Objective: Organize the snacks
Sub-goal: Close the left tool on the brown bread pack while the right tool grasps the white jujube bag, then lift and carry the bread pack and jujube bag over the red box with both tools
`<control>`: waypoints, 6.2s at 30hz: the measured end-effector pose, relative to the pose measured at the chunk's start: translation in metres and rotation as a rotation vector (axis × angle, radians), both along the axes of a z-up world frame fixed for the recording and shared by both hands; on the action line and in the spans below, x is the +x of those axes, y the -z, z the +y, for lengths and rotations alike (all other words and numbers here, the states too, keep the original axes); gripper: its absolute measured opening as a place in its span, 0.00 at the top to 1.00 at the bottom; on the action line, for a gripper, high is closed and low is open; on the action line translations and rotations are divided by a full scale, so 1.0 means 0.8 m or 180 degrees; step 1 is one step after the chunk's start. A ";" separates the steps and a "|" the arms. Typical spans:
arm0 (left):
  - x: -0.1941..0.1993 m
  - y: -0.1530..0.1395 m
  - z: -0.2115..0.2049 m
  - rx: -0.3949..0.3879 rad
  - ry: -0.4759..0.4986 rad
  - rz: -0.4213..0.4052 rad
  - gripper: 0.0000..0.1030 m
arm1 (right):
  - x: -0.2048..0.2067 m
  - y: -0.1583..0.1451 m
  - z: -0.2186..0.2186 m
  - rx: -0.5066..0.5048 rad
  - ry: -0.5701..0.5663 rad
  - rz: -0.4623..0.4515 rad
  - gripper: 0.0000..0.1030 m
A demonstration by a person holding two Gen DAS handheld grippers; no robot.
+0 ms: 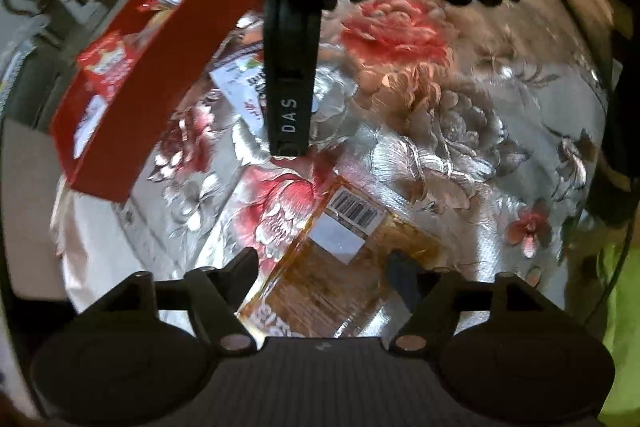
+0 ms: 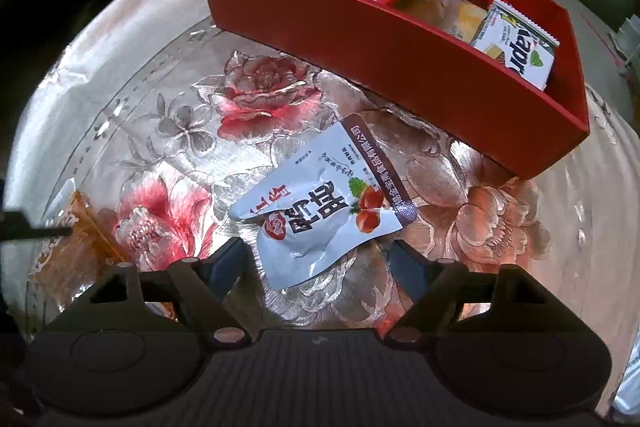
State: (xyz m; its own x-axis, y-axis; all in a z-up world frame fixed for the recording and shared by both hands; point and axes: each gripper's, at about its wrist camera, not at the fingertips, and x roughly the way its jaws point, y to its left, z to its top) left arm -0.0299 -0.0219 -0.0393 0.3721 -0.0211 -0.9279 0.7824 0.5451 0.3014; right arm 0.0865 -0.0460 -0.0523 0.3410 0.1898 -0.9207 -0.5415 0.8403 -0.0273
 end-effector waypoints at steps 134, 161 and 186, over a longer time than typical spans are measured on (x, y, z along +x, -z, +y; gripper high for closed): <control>0.103 -0.093 0.054 -0.1711 -0.3033 -0.0946 0.63 | -0.014 -0.129 -0.080 0.0808 0.0490 -0.0942 0.39; 0.205 -0.138 0.051 -0.1974 -0.2969 -0.1393 0.63 | 0.054 -0.166 -0.089 0.0859 0.0648 -0.1313 0.39; 0.258 -0.140 0.040 -0.1894 -0.2947 -0.1520 0.62 | 0.101 -0.159 -0.088 0.0817 0.0755 -0.1290 0.39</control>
